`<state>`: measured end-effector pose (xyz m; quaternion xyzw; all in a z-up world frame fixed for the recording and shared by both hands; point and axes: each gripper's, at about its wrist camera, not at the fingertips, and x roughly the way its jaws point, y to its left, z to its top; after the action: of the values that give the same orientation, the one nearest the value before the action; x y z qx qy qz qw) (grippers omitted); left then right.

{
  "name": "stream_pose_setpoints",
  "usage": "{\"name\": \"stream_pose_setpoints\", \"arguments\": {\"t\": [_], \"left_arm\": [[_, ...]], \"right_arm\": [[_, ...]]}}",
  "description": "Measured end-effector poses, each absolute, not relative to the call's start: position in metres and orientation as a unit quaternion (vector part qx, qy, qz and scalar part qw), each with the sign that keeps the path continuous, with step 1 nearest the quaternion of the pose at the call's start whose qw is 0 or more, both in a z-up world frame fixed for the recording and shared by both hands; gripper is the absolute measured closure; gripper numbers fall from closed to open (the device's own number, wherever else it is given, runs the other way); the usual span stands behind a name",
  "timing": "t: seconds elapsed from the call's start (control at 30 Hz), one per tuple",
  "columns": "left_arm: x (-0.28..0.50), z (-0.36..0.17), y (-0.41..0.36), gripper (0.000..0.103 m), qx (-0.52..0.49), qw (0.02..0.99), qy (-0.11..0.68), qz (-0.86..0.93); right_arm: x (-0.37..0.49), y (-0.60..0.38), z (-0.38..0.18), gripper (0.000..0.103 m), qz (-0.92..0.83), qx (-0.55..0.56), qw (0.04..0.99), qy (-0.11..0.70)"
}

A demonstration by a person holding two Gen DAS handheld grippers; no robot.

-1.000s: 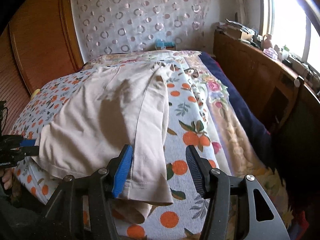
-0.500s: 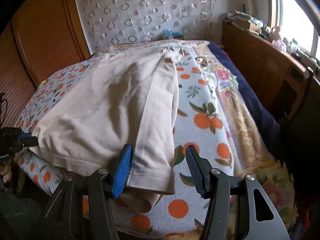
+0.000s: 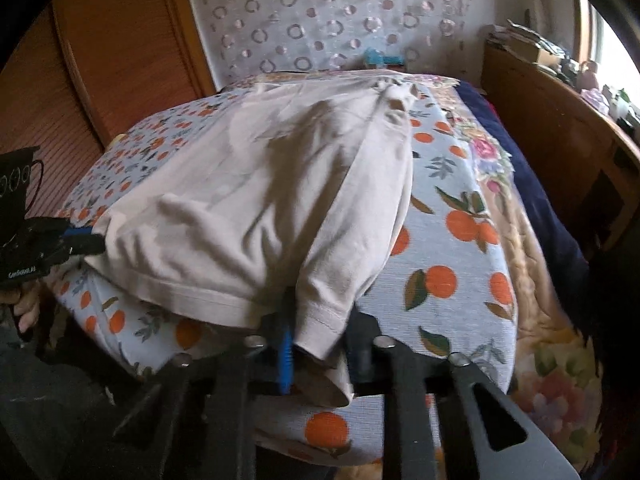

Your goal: Fold small clothes

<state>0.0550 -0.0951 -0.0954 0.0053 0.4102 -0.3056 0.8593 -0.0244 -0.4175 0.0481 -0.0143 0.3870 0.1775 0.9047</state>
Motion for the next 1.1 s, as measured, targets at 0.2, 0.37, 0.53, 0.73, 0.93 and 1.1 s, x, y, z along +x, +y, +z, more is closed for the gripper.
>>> {"name": "stream_pose_setpoints", "arguments": {"t": [0.2,0.37,0.53,0.73,0.93,1.1], "left_arm": [[0.052,-0.064,-0.089,0.093,-0.013,0.880,0.366,-0.302],[0.059,-0.048,-0.087,0.093,-0.018,0.889,0.346,-0.299],[0.073,-0.037,-0.088,0.093,-0.011,0.896,0.333,-0.295],[0.103,-0.024,-0.087,0.093,-0.006,0.903,0.323,-0.282],[0.147,-0.012,-0.090,0.093,0.000,0.910,0.312,-0.274],[0.193,-0.008,-0.094,0.093,-0.002,0.911,0.315,-0.267]], "right_arm": [[-0.033,-0.435,0.075,0.090,0.193,0.027,0.919,0.342],[-0.036,-0.438,0.090,0.090,0.193,0.021,0.927,0.321],[-0.031,-0.437,0.099,0.091,0.192,0.020,0.935,0.298],[-0.008,-0.430,0.108,0.091,0.191,0.017,0.944,0.270],[0.029,-0.424,0.108,0.090,0.186,0.009,0.947,0.260],[0.061,-0.421,0.110,0.090,0.182,0.008,0.948,0.261]]}}
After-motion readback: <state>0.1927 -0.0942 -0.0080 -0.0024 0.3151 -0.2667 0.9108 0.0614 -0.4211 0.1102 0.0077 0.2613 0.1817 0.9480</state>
